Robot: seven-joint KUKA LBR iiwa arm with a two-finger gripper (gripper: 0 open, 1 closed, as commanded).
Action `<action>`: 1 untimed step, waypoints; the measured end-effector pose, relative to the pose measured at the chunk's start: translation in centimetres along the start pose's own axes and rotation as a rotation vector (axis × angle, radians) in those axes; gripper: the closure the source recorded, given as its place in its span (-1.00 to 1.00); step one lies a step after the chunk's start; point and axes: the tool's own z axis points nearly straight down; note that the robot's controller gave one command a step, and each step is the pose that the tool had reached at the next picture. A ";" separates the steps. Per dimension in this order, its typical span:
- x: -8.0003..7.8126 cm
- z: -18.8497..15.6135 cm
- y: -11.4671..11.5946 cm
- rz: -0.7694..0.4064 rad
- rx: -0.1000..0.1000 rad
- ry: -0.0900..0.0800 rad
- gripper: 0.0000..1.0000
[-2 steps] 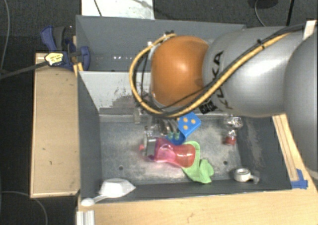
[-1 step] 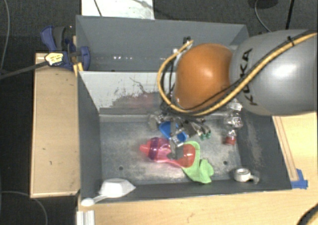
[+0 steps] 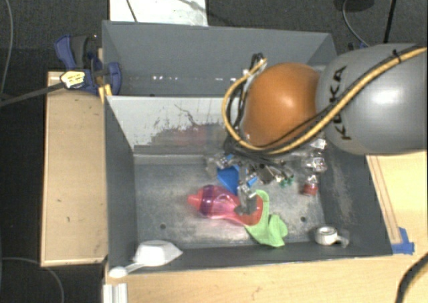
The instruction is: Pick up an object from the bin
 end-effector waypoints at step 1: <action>1.6 4.1 0.5 0.268 0.000 -0.002 -1.00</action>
Offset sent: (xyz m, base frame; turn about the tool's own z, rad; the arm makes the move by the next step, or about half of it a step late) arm -0.0404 -0.0087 -0.0782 -0.0143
